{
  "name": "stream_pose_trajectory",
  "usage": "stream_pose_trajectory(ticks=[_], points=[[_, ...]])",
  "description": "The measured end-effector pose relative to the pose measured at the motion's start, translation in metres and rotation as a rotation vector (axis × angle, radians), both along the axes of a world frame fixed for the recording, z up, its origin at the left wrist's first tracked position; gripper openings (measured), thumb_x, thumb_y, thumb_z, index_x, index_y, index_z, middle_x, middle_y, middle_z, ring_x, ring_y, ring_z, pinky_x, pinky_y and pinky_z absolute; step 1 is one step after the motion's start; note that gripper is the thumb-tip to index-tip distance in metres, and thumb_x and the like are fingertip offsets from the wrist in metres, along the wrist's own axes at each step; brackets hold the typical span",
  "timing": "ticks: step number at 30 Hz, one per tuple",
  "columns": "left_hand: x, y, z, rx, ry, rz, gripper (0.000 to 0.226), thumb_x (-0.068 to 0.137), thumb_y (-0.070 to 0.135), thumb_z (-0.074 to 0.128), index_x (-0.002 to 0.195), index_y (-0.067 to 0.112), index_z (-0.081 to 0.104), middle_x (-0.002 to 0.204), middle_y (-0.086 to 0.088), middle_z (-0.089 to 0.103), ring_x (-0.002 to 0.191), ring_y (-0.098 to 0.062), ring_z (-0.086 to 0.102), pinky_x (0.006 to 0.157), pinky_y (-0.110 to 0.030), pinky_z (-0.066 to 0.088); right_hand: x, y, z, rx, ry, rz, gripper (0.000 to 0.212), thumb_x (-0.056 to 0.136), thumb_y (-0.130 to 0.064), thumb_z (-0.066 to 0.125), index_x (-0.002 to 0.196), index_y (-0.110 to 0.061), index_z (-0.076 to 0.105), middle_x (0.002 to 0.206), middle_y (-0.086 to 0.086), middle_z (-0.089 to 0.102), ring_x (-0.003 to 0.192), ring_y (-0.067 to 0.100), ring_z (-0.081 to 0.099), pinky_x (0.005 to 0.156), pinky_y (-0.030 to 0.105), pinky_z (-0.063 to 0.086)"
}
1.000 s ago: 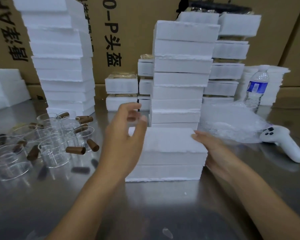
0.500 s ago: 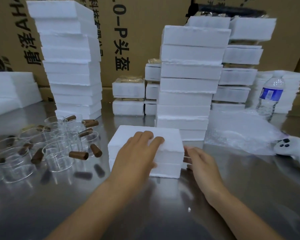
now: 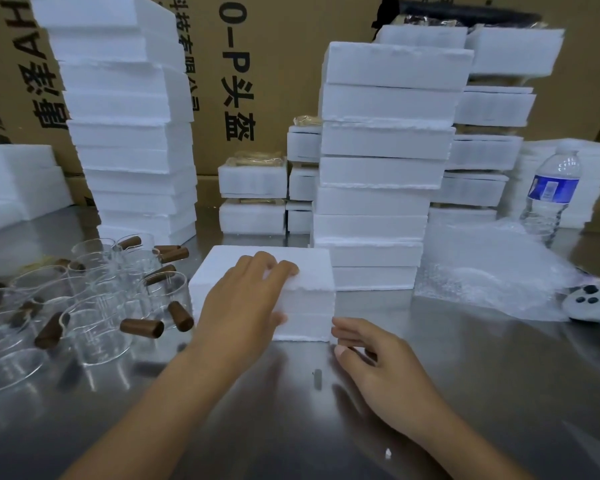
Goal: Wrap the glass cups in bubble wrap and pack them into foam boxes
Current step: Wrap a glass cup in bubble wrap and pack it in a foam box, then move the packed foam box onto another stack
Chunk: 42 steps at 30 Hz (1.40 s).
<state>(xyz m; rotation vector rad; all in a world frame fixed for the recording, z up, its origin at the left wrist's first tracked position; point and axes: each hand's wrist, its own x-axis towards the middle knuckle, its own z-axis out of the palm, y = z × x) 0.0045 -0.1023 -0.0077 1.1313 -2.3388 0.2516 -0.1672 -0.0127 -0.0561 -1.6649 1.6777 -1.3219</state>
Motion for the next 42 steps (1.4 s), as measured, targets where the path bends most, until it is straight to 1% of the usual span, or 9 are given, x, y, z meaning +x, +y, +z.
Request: stream_pose_trajectory(ticks=[4,12,18,24,27,33,37,40,42], points=[[-0.001,-0.004,0.000,0.000,-0.006,0.037,0.059,0.087,0.034,0.065,0.136,0.035,0.033,0.139,0.009,0.034,0.126,-0.014,0.034,0.095,-0.025,0.037,-0.002,-0.001,-0.003,0.007,0.050,-0.012,0.030,0.088,-0.020,0.059,0.112,-0.037,0.060,0.102,-0.025,0.062,0.099,-0.018,0.053,0.080,-0.004,0.033],[0.004,-0.008,0.005,0.028,-0.029,0.086,0.057,0.086,0.032,0.067,0.133,0.034,0.034,0.135,0.009,0.035,0.123,-0.013,0.034,0.090,-0.024,0.036,-0.003,-0.001,-0.004,0.003,0.100,-0.010,0.030,0.088,-0.021,0.060,0.114,-0.035,0.060,0.107,-0.022,0.063,0.100,-0.018,0.052,0.080,-0.005,0.032],[0.004,-0.015,0.004,0.039,-0.015,0.115,0.058,0.086,0.029,0.067,0.135,0.032,0.036,0.137,0.008,0.038,0.124,-0.015,0.037,0.095,-0.025,0.035,-0.003,0.000,-0.005,-0.005,0.119,-0.007,0.031,0.087,-0.018,0.060,0.114,-0.034,0.060,0.106,-0.024,0.063,0.099,-0.018,0.052,0.082,-0.004,0.032],[-0.001,-0.034,0.002,0.047,-0.024,0.148,0.060,0.088,0.024,0.064,0.139,0.031,0.034,0.143,0.007,0.038,0.131,-0.015,0.033,0.114,-0.032,0.017,-0.002,0.000,-0.002,-0.020,0.121,-0.009,0.033,0.086,-0.015,0.061,0.102,-0.044,0.057,0.098,-0.025,0.064,0.097,-0.020,0.053,0.079,-0.004,0.033],[-0.004,-0.043,0.000,0.039,-0.036,0.140,0.059,0.090,0.022,0.062,0.141,0.029,0.032,0.146,0.006,0.035,0.135,-0.016,0.031,0.116,-0.033,0.010,-0.001,0.000,-0.002,-0.027,0.116,-0.001,0.033,0.085,-0.014,0.061,0.104,-0.041,0.059,0.098,-0.025,0.064,0.094,-0.020,0.054,0.077,-0.004,0.033],[-0.020,-0.054,-0.001,0.032,-0.102,0.183,0.064,0.091,0.019,0.060,0.144,0.024,0.024,0.150,0.000,0.028,0.141,-0.020,0.023,0.117,-0.040,-0.002,0.000,-0.002,-0.004,-0.029,0.133,0.000,0.034,0.085,-0.015,0.063,0.098,-0.046,0.056,0.096,-0.025,0.065,0.095,-0.019,0.054,0.078,-0.004,0.033],[-0.030,-0.063,-0.001,0.015,-0.174,0.232,0.072,0.087,0.013,0.063,0.144,0.019,0.019,0.149,-0.006,0.026,0.141,-0.024,0.020,0.117,-0.043,-0.002,-0.001,-0.003,-0.006,-0.041,0.140,-0.010,0.034,0.083,-0.017,0.065,0.093,-0.049,0.057,0.093,-0.031,0.065,0.097,-0.016,0.055,0.083,-0.001,0.035],[-0.034,-0.071,0.001,0.015,-0.207,0.241,0.074,0.086,0.011,0.065,0.144,0.017,0.019,0.147,-0.007,0.028,0.139,-0.025,0.022,0.117,-0.045,0.000,-0.001,-0.005,-0.006,-0.048,0.169,-0.017,0.032,0.083,-0.020,0.066,0.091,-0.050,0.057,0.100,-0.044,0.056,0.098,-0.015,0.055,0.083,0.000,0.036],[-0.036,-0.077,0.002,0.015,-0.220,0.242,0.074,0.084,0.009,0.065,0.143,0.017,0.021,0.144,-0.007,0.030,0.138,-0.025,0.024,0.117,-0.045,0.001,0.000,-0.005,-0.005,-0.048,0.189,-0.020,0.033,0.082,-0.022,0.066,0.091,-0.051,0.056,0.100,-0.047,0.053,0.098,-0.016,0.055,0.082,-0.001,0.035]])
